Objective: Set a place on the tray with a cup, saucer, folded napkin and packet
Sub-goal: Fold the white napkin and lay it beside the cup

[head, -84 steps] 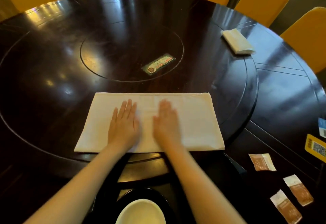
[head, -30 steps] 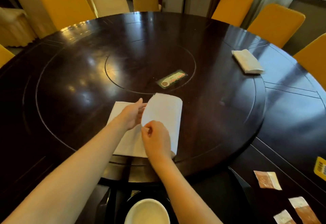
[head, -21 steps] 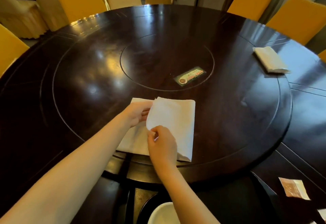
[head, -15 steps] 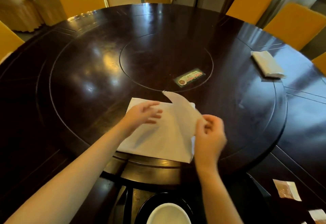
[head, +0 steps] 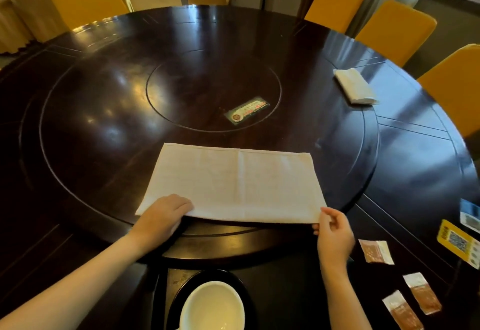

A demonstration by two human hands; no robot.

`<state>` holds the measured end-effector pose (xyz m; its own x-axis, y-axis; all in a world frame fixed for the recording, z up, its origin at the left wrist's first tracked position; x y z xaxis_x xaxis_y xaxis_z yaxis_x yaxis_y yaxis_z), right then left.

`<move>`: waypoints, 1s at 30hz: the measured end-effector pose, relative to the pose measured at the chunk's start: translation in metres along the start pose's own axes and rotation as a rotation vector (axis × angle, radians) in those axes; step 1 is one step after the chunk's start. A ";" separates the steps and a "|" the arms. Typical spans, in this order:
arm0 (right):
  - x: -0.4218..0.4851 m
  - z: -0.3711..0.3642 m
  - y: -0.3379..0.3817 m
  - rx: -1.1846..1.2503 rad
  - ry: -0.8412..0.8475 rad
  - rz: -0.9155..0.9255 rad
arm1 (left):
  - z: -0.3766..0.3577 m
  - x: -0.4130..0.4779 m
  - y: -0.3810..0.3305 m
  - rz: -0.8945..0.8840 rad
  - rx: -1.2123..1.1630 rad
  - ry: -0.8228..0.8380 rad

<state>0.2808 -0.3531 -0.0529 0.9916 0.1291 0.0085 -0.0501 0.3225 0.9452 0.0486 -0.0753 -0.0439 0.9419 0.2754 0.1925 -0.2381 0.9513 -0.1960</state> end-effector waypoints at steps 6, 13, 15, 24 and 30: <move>0.009 0.006 0.005 0.005 0.391 0.064 | 0.020 -0.005 0.010 0.208 0.147 -0.072; 0.035 0.026 0.077 -0.146 0.093 0.545 | 0.104 0.021 0.020 0.471 0.052 -0.379; 0.043 0.030 0.099 -0.093 -0.025 0.599 | 0.133 0.030 0.025 0.439 0.012 -0.449; 0.112 -0.051 0.139 -0.059 -0.077 0.212 | 0.132 0.115 0.084 0.656 0.041 -0.225; 0.161 -0.112 0.114 0.102 0.056 0.009 | 0.098 0.161 0.136 0.809 0.139 -0.066</move>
<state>0.4212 -0.1904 0.0198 0.9828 0.1847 0.0015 -0.0436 0.2244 0.9735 0.1447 0.1125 0.0542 0.4513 0.8867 0.1001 -0.8687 0.4622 -0.1782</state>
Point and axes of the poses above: each hand's wrist, its own x-axis towards the middle knuckle, its own z-axis out of the back of the hand, y = z × x, the point moved 4 cm from there along x, towards the middle knuckle, and after that the axes turned 4 degrees about z, right-handed, at the moved point
